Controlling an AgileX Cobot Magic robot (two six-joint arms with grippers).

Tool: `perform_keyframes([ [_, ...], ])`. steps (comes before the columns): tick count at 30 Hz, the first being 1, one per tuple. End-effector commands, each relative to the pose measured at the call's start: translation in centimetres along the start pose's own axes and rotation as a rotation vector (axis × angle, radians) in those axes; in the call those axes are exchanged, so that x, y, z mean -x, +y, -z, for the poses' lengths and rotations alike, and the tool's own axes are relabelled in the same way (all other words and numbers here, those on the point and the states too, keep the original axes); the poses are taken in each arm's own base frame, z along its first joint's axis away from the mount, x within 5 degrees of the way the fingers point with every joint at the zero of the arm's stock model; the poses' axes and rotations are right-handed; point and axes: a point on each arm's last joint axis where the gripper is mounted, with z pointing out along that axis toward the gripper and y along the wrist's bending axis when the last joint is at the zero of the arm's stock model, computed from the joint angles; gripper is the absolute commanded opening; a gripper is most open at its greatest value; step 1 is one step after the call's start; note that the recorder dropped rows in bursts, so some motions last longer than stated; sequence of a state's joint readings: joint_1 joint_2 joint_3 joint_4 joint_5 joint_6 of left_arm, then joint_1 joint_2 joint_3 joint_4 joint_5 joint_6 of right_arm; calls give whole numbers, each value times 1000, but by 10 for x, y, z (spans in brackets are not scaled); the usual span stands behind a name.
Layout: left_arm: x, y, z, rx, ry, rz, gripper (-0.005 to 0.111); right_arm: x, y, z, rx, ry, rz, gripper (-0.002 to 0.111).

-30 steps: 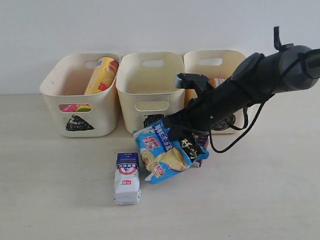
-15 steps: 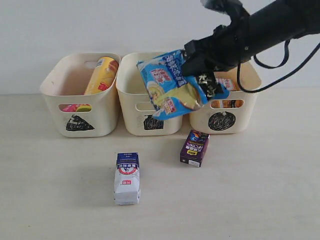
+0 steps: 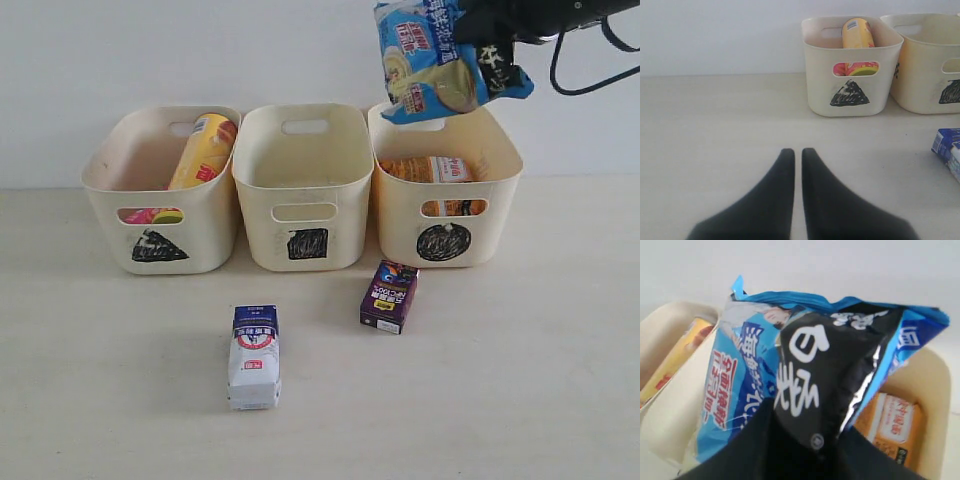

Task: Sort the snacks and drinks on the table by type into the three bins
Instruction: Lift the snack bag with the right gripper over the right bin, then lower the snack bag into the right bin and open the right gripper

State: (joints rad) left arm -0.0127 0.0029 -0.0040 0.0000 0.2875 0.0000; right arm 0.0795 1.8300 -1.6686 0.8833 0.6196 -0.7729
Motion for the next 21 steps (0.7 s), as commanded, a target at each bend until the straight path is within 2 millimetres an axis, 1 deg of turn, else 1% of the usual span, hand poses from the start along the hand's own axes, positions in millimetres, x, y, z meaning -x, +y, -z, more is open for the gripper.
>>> perform_keyframes([
  [1, -1, 0, 0, 3, -2, -8, 4, 3, -21, -12, -126, -96, 3, 0],
  [4, -1, 0, 0, 3, -2, -8, 4, -6, -36, -27, -198, -120, -5, 0],
  [7, -1, 0, 0, 3, -2, -8, 4, -21, -50, -47, -246, -109, -25, 0],
  [12, -1, 0, 0, 3, -2, -8, 4, -44, -66, -73, -295, -85, -46, 0],
  [15, -1, 0, 0, 3, -2, -8, 4, -52, -67, -84, -306, -75, -45, 0],
  [16, -1, 0, 0, 3, -2, -8, 4, -54, -64, -89, -295, -67, -36, 0],
  [21, -1, 0, 0, 3, -2, -8, 4, -50, -53, -100, -259, -68, 5, 0],
])
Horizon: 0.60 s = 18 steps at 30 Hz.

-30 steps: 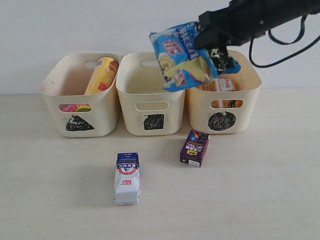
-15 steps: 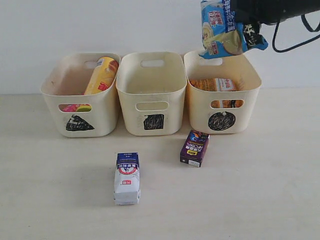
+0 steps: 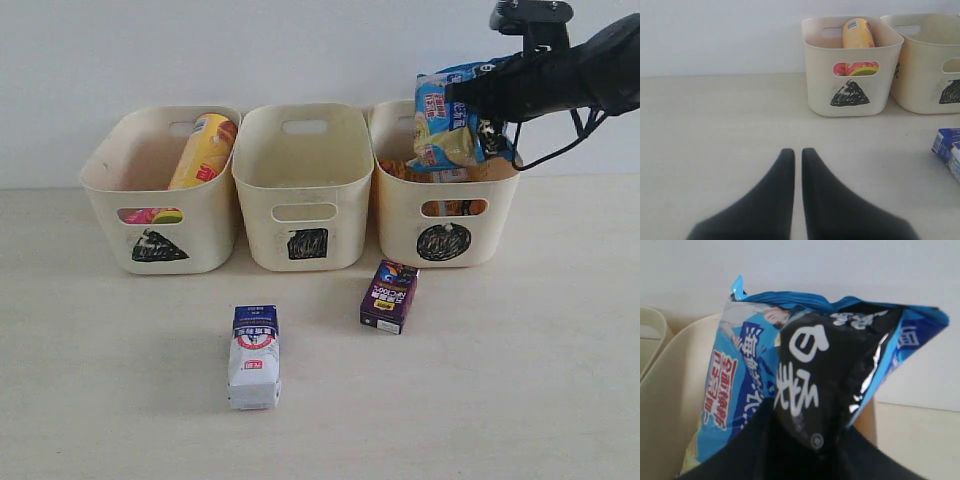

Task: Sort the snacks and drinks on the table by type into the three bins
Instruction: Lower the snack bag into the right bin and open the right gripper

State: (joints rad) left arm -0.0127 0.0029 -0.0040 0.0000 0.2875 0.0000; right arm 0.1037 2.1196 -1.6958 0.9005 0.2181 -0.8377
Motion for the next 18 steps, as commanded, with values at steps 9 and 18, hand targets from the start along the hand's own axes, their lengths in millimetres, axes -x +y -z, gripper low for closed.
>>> perform_keyframes([
  [9, -1, 0, 0, 3, -2, -8, 4, 10, 13, -8, 7, -48, 28, 46],
  [18, -1, 0, 0, 3, -2, -8, 4, 15, 13, -3, 5, -65, 20, 81],
])
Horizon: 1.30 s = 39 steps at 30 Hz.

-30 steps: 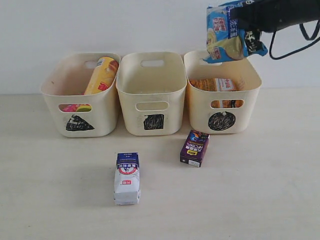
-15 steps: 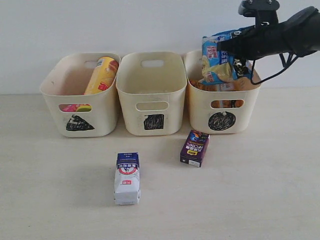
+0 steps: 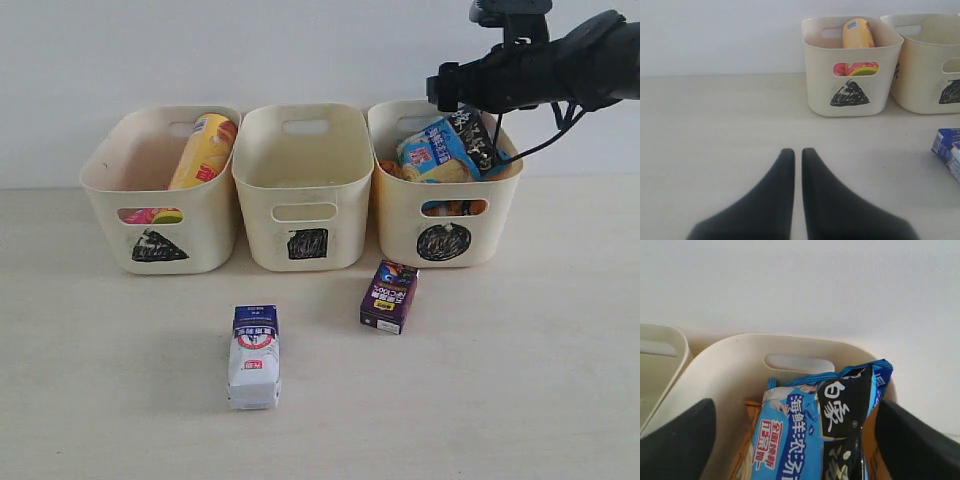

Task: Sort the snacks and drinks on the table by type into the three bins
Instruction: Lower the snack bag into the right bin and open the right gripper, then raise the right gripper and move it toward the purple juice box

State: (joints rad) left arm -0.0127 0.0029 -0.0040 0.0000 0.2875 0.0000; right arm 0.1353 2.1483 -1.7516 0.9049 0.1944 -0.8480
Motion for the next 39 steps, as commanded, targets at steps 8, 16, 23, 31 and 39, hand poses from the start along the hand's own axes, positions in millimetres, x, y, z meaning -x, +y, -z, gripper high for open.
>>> perform_keyframes([
  [8, -1, 0, 0, 3, -2, -8, 4, 46, 11, 45, 33, -70, 154, 63],
  [16, -1, 0, 0, 3, -2, -8, 4, 51, 23, 75, 132, 93, 258, 54],
  [23, -1, 0, 0, 3, -2, -8, 4, 50, 30, 110, 181, 293, 399, 0],
  [31, -1, 0, 0, 3, -2, -8, 4, 50, 44, 143, -45, 511, 459, 0],
  [39, -1, 0, 0, 3, -2, -8, 4, 34, 53, 153, -109, 697, 246, 22],
])
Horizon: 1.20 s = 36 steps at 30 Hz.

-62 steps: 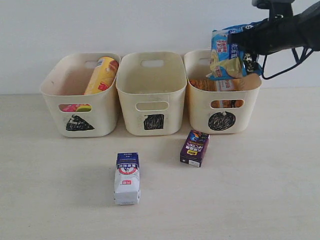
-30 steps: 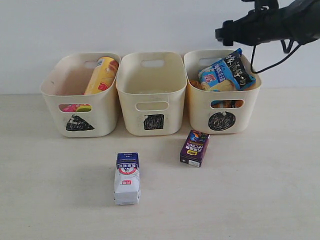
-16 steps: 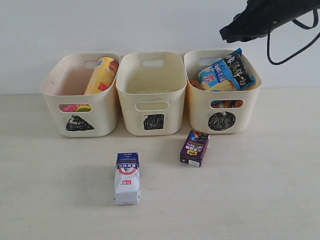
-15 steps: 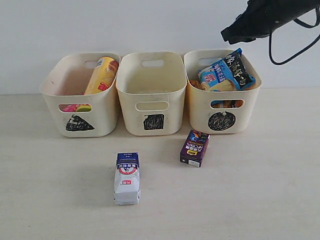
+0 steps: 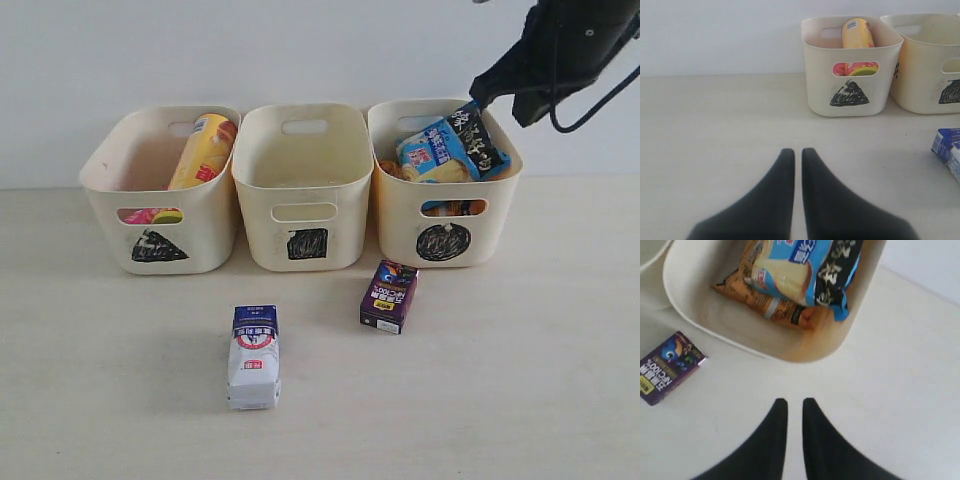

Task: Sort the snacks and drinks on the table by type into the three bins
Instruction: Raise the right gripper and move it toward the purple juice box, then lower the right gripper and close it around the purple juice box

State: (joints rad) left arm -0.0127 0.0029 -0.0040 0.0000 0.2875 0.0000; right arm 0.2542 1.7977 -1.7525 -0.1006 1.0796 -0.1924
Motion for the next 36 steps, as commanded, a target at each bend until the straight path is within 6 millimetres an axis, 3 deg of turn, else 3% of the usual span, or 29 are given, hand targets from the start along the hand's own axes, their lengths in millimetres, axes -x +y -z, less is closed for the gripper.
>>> perform_keyframes([
  [1, -1, 0, 0, 3, -2, -8, 4, -9, 8, 7, 37, 112, -105, 29],
  [6, -1, 0, 0, 3, -2, -8, 4, -6, 29, 9, 90, 115, -212, 59],
  [13, -1, 0, 0, 3, -2, -8, 4, -13, 82, -1, 252, 198, -249, 76],
  [26, -1, 0, 0, 3, -2, -8, 4, -31, 143, -27, 142, 230, -308, 77],
  [36, -1, 0, 0, 3, -2, -8, 4, -36, 166, -95, 110, 298, -328, 77],
])
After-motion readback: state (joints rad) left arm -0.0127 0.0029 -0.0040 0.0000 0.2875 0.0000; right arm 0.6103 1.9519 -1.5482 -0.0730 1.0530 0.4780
